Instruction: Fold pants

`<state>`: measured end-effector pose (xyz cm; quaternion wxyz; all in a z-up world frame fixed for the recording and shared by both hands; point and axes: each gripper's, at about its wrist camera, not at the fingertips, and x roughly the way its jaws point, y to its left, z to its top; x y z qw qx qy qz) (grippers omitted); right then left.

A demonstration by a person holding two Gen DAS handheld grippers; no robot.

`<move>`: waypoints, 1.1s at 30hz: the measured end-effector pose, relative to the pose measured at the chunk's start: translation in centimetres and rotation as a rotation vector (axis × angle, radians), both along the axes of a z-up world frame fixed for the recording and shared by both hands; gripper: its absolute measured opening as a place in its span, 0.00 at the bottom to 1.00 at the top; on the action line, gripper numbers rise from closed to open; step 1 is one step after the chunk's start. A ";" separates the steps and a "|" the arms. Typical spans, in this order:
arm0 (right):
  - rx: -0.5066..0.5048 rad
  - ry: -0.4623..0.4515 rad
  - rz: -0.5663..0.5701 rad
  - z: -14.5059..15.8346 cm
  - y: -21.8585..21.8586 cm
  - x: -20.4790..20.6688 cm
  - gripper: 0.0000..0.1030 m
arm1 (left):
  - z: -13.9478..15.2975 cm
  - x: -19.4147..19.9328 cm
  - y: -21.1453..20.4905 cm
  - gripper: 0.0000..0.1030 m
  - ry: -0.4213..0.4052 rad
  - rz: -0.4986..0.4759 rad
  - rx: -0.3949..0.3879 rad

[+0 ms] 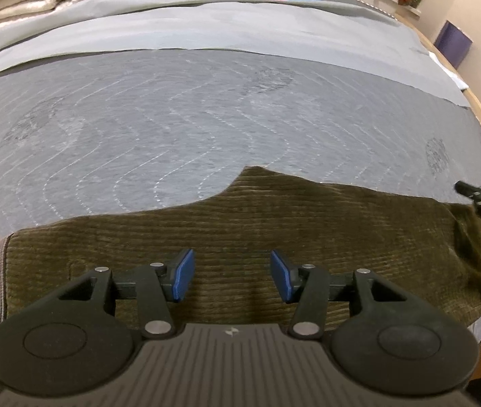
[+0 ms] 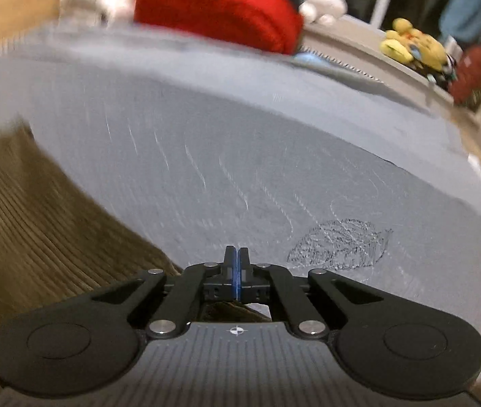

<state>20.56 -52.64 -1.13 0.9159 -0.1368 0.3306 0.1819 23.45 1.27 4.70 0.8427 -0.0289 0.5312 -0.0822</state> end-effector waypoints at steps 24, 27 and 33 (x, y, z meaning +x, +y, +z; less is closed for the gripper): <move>-0.279 0.010 -0.178 -6.0 -4.0 -1.5 0.00 | -0.9 -0.2 -4.5 0.53 0.004 -0.071 0.037; -0.297 0.008 -0.249 -5.8 -4.6 -1.1 0.00 | -0.8 -0.1 -4.4 0.53 0.003 -0.065 0.035; -0.190 -0.012 -0.605 -4.0 -11.5 -1.1 0.01 | -0.6 -0.4 -4.2 0.53 -0.001 -0.072 0.029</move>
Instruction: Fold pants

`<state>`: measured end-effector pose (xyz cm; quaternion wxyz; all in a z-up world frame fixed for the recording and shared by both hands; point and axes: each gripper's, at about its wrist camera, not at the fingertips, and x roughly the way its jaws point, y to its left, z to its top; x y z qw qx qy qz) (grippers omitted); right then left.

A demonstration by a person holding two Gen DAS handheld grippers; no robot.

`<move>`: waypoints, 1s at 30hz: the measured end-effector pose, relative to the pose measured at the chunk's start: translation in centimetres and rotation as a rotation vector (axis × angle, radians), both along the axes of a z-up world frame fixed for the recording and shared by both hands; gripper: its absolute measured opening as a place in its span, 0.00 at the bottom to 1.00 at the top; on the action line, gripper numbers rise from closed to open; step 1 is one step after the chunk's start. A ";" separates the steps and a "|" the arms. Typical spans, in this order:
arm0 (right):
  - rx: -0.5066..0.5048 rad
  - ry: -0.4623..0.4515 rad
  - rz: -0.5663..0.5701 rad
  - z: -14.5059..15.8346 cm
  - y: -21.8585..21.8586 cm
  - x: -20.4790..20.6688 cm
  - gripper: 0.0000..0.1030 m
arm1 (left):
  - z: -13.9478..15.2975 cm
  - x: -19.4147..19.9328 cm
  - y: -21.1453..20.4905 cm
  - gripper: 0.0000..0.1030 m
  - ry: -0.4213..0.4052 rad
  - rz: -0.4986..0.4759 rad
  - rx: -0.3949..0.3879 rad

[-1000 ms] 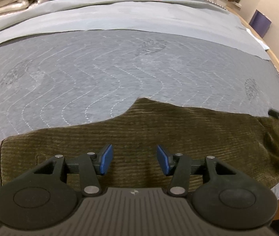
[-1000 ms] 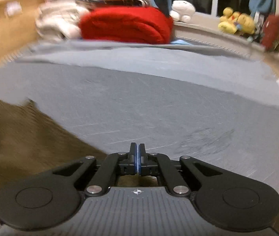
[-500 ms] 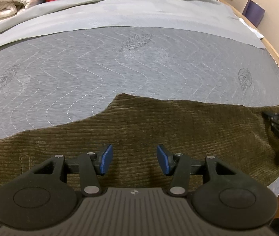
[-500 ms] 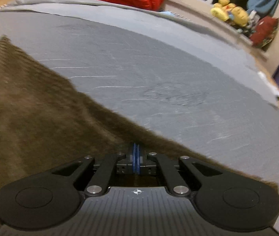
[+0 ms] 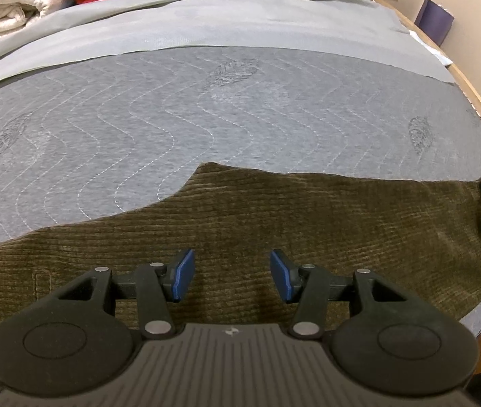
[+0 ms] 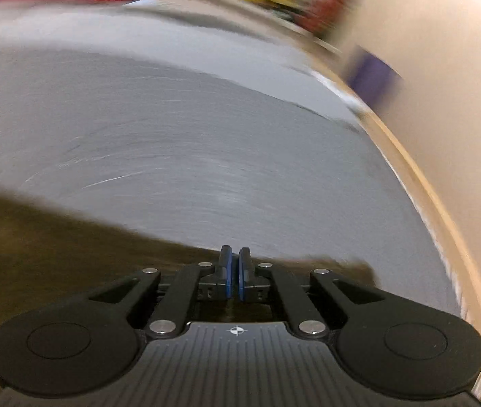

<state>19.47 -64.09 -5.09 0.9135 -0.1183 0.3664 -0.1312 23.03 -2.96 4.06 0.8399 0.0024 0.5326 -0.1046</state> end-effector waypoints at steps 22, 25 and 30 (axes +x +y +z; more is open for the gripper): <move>0.424 -0.171 -0.207 5.4 -10.3 -9.6 0.12 | 0.9 -0.4 0.8 0.53 -0.025 -0.005 -0.008; 0.578 -0.005 -0.143 3.7 -9.5 -10.9 0.25 | 1.5 -1.0 1.2 0.55 -0.035 -0.006 -0.026; 0.483 0.059 -0.449 2.4 -11.6 -14.5 0.04 | 2.2 -2.2 2.5 0.55 -0.044 0.000 -0.043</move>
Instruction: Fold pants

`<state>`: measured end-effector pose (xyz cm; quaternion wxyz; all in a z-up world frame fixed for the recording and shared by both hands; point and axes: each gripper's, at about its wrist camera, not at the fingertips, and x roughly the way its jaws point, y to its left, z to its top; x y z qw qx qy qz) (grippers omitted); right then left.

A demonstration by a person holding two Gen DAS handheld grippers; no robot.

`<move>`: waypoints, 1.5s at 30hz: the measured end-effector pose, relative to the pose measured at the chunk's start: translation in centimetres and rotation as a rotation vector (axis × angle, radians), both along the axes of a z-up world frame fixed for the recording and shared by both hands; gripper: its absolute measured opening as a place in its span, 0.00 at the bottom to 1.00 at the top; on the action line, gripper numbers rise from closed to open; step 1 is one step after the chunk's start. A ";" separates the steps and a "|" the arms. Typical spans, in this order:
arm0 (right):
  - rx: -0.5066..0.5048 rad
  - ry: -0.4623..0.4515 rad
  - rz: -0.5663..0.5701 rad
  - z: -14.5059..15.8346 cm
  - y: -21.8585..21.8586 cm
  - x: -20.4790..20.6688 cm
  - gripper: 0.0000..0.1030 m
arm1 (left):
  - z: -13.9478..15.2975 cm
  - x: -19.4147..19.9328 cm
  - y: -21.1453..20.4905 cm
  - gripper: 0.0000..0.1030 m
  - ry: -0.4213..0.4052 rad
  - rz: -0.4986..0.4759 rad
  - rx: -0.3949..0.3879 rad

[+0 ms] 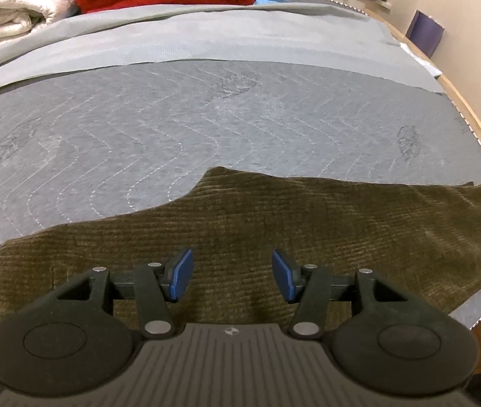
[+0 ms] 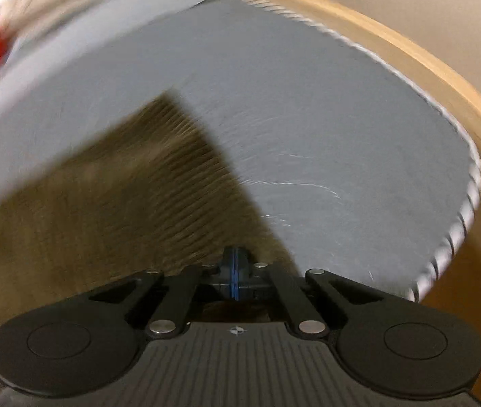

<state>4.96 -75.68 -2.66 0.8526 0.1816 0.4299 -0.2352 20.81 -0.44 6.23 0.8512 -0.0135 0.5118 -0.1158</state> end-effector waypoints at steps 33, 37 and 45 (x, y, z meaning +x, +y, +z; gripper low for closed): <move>0.107 -0.363 -0.331 3.6 5.6 -1.1 0.13 | 1.1 -1.5 5.8 0.59 -0.027 0.085 -0.021; -0.193 -0.445 -0.057 10.9 16.5 1.1 0.13 | 2.0 -2.2 7.6 0.59 -0.050 0.107 -0.047; -0.606 -0.591 0.859 9.9 48.3 -2.2 0.14 | 1.9 -4.0 13.5 0.59 -0.042 0.189 -0.065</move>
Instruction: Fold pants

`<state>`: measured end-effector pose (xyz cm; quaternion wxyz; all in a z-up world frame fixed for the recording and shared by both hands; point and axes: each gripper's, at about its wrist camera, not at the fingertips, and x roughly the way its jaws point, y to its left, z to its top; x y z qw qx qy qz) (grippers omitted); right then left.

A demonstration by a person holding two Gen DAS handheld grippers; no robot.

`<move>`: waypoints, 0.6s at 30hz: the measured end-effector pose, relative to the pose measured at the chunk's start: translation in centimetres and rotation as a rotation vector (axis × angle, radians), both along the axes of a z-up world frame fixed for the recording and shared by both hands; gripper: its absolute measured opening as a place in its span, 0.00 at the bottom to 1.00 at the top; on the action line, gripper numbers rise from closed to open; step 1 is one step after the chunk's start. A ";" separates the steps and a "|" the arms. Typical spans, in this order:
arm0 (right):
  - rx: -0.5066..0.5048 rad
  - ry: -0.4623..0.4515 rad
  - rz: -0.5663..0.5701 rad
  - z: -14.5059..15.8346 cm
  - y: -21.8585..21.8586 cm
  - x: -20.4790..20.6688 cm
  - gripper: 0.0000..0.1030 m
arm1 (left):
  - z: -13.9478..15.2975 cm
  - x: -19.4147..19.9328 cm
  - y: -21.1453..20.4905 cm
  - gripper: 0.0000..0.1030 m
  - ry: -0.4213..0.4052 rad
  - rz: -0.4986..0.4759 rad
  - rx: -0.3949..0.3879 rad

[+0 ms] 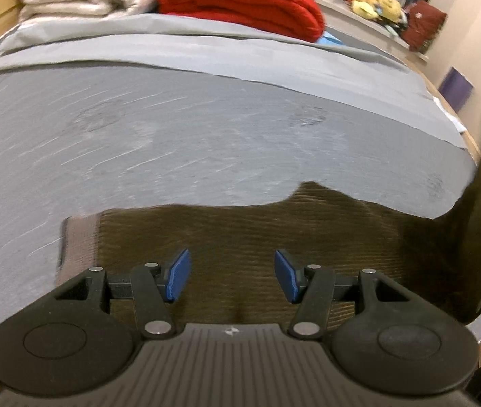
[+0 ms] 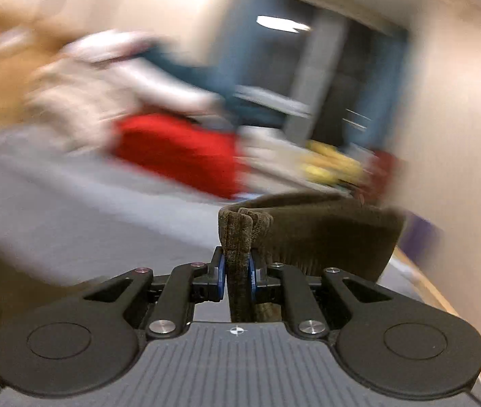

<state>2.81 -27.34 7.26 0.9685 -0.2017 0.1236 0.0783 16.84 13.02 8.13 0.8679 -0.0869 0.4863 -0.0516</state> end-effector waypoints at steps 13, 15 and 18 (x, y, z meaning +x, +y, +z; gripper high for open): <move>-0.407 0.326 0.256 -13.4 11.0 -1.4 0.14 | -0.2 -1.6 7.1 0.59 0.009 0.119 -0.043; -0.428 0.331 0.300 -13.2 11.2 -2.5 0.15 | -0.2 -1.7 7.0 0.59 0.008 0.122 -0.050; -0.541 0.422 0.455 -14.3 11.3 -3.8 0.26 | -0.1 -1.8 6.5 0.59 0.008 0.105 -0.048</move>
